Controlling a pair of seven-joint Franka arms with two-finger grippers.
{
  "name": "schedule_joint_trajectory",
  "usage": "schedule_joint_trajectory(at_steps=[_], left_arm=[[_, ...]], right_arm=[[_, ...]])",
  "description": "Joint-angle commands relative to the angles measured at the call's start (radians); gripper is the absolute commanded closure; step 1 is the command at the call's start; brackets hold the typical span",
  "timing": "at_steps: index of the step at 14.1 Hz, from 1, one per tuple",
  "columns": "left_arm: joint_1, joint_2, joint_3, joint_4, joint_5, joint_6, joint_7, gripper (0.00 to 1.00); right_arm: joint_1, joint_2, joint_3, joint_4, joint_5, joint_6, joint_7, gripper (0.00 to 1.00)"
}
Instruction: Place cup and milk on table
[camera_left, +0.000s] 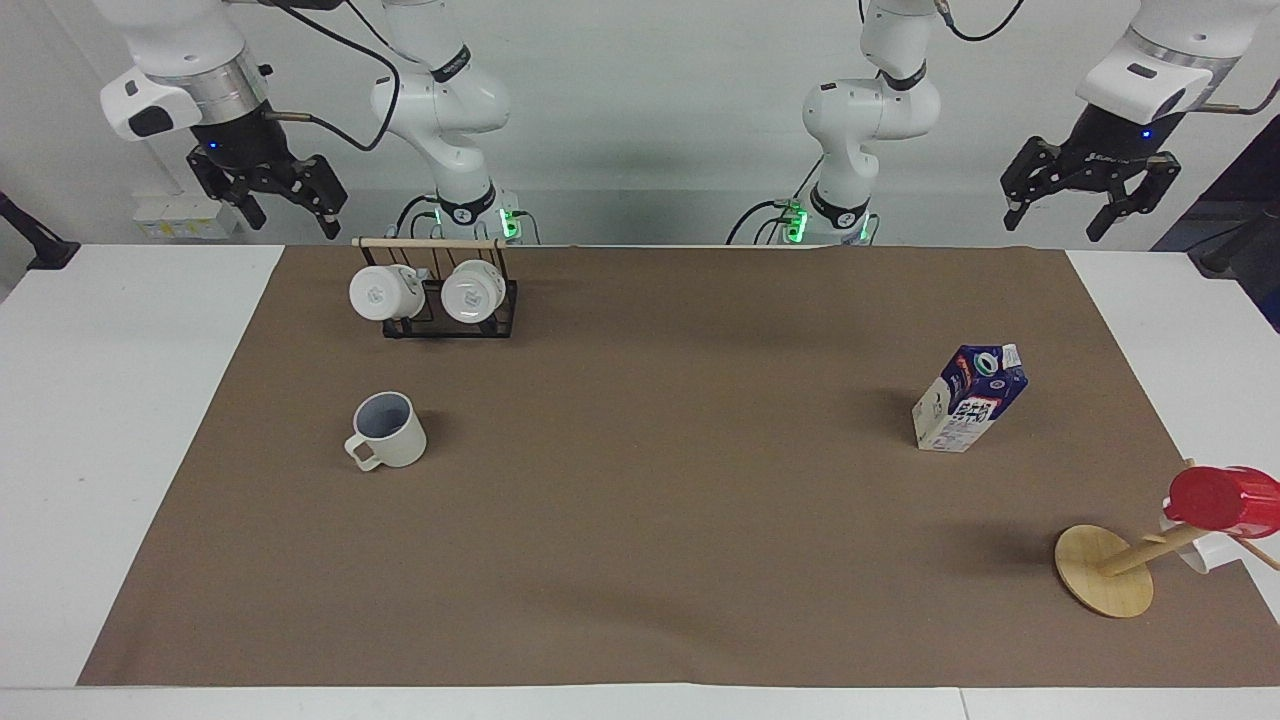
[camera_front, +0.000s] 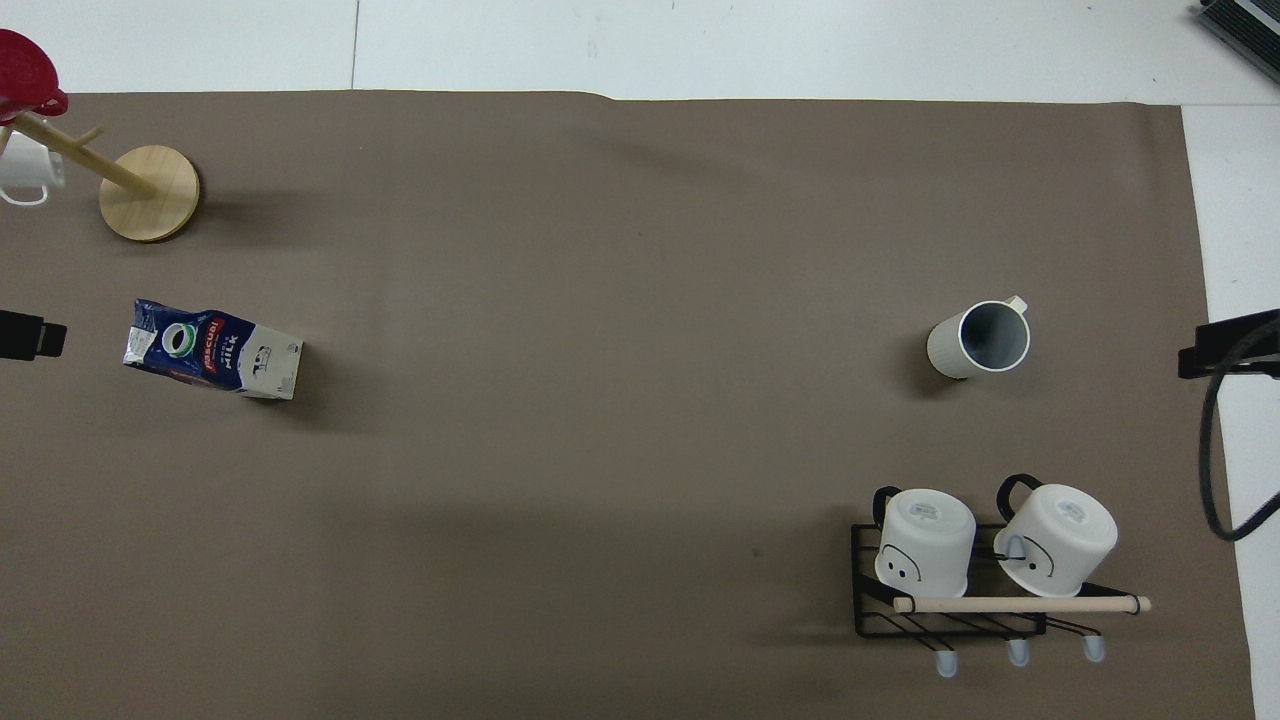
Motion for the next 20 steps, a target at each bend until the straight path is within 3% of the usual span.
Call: schedule_joint_trajectory(at_steps=[1,13,18,20], left_arm=[[-0.001,-0.016,0.004,-0.012,0.000,-0.012,0.015,0.00],[-0.001,-0.015,0.004,-0.012,0.000,-0.012,0.015,0.00],[-0.001,-0.015,0.007,-0.012,0.000,-0.012,0.011,0.00],[-0.001,-0.015,0.007,-0.012,0.000,-0.011,0.011,0.00]], right_arm=[[0.001,-0.018,0.000,-0.081,-0.005,0.078,0.013,0.00],[0.064,0.260,0.003,-0.147,0.007,0.458,0.172,0.00],[0.090,0.260,0.003,-0.340,0.015,0.667,0.226,0.00],[0.096,0.263,0.003,-0.372,0.015,0.690,0.232,0.00]])
